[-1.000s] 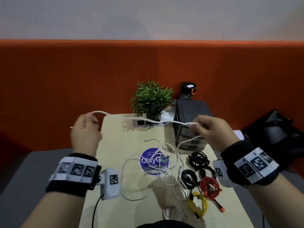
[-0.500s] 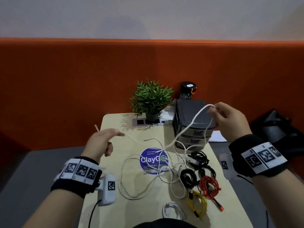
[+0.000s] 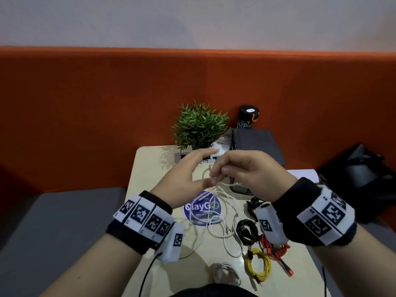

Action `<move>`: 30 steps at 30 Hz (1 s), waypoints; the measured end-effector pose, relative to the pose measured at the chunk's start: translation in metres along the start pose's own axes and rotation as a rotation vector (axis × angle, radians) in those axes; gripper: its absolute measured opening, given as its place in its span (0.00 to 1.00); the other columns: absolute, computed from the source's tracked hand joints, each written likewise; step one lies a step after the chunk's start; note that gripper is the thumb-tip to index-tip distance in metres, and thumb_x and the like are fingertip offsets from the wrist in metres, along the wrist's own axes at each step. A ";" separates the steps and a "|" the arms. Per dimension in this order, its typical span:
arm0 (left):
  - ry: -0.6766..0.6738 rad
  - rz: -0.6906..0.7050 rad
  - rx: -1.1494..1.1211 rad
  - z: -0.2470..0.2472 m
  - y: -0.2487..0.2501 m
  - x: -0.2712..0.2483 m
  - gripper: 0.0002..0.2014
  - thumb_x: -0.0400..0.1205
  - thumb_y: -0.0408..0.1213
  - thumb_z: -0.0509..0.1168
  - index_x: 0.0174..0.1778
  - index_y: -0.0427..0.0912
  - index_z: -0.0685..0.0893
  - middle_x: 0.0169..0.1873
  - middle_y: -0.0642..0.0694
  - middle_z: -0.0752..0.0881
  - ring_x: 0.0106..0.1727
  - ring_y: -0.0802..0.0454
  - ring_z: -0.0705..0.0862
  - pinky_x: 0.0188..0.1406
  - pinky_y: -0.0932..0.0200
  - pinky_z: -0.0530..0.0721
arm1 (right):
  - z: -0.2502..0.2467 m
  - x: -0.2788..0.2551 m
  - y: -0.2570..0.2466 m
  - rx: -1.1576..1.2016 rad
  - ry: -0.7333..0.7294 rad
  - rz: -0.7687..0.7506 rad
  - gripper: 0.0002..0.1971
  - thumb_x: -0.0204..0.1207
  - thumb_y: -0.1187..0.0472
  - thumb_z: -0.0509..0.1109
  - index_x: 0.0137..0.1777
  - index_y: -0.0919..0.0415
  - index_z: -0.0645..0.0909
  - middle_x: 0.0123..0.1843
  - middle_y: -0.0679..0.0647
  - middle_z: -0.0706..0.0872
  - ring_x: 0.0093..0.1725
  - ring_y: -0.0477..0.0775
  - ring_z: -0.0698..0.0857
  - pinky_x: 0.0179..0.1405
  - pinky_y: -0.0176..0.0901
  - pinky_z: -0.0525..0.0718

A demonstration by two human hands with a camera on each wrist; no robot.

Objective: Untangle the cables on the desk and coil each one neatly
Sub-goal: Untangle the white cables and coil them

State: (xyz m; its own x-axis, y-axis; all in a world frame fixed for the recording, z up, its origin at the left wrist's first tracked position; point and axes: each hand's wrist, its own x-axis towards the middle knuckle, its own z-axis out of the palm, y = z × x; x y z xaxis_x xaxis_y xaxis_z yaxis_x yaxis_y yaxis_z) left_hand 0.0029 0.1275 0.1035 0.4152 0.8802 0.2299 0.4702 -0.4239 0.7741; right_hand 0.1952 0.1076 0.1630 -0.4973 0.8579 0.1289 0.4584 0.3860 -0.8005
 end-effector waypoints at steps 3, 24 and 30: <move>-0.016 0.030 -0.136 0.004 0.003 0.005 0.09 0.82 0.51 0.62 0.52 0.51 0.82 0.45 0.56 0.85 0.53 0.58 0.82 0.55 0.60 0.79 | -0.005 -0.001 -0.013 0.137 0.080 -0.078 0.11 0.80 0.76 0.61 0.47 0.66 0.84 0.36 0.55 0.89 0.38 0.55 0.89 0.42 0.41 0.85; 0.410 -0.264 -0.510 -0.023 -0.014 0.004 0.13 0.84 0.25 0.58 0.45 0.40 0.87 0.34 0.44 0.87 0.34 0.54 0.86 0.39 0.65 0.84 | -0.003 0.002 0.070 -0.126 0.550 0.207 0.16 0.83 0.67 0.60 0.60 0.49 0.83 0.55 0.49 0.83 0.54 0.48 0.80 0.55 0.41 0.76; 0.473 -0.335 -0.681 -0.020 -0.005 0.009 0.11 0.85 0.28 0.57 0.48 0.39 0.85 0.38 0.46 0.91 0.43 0.50 0.91 0.49 0.58 0.87 | 0.025 0.006 0.044 -0.322 0.813 0.045 0.11 0.71 0.65 0.70 0.52 0.55 0.78 0.53 0.48 0.74 0.55 0.50 0.72 0.57 0.49 0.74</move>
State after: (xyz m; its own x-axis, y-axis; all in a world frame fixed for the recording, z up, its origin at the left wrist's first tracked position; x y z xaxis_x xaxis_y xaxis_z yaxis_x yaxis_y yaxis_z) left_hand -0.0114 0.1414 0.1131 -0.0964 0.9949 0.0311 -0.1178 -0.0424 0.9921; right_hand 0.1940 0.1218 0.1141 0.1496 0.8031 0.5767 0.7120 0.3173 -0.6265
